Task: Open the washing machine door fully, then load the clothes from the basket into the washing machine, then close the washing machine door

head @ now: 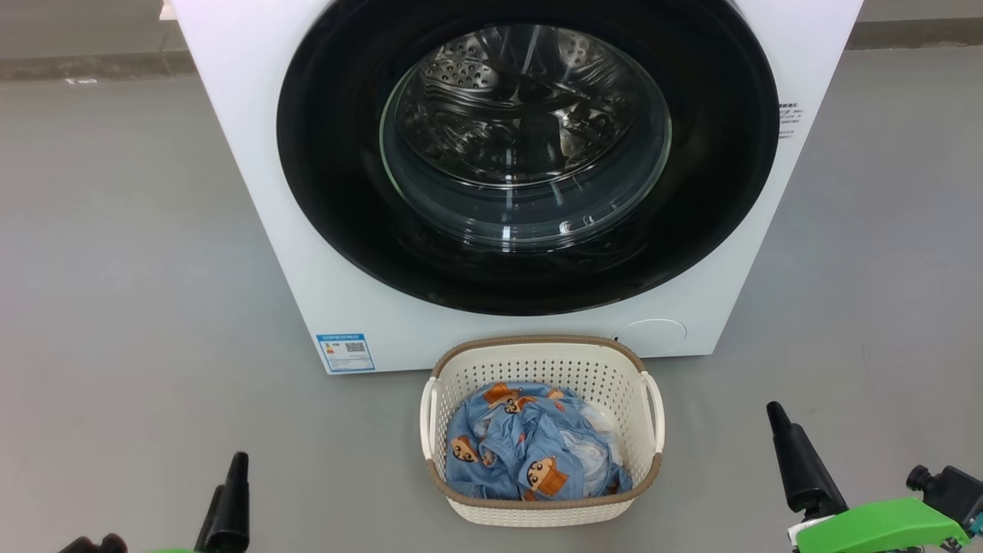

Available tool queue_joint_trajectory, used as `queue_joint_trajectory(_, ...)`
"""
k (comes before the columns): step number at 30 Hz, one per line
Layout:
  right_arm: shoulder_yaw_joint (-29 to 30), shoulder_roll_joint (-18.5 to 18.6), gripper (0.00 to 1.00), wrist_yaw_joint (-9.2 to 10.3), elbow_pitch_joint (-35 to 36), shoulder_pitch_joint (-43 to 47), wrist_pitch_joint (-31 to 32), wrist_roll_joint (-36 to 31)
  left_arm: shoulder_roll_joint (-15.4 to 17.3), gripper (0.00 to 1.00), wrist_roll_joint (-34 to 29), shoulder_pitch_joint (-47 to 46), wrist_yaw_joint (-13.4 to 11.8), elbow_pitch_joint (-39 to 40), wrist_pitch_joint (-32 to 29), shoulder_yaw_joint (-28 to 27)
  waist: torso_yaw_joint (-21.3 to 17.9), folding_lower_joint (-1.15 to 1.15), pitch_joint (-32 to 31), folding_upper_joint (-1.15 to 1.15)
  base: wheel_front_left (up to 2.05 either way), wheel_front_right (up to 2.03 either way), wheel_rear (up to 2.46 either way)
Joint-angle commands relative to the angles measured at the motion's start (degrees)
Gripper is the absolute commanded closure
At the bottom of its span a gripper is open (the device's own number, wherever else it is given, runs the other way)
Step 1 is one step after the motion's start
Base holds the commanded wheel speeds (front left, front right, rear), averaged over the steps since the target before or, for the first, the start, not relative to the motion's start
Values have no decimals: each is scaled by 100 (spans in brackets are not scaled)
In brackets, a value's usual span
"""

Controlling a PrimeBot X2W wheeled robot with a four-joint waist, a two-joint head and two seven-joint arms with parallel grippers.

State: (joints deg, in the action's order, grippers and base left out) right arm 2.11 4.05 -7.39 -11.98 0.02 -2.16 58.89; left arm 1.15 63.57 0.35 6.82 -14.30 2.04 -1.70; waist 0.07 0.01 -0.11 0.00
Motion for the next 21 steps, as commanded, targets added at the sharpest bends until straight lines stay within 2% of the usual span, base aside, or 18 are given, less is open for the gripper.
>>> queue_joint_trajectory(1,-96,101,0,-4,190,-136,-60,-183,122,0,-200,-60,26,189,63,-53,-1,0,3,0,0,0,0)
queue_joint_trajectory(21,-233,228,0,-6,81,-52,-395,-1813,284,0,-2246,39,37,248,400,-42,-4,0,-3,0,0,0,0)
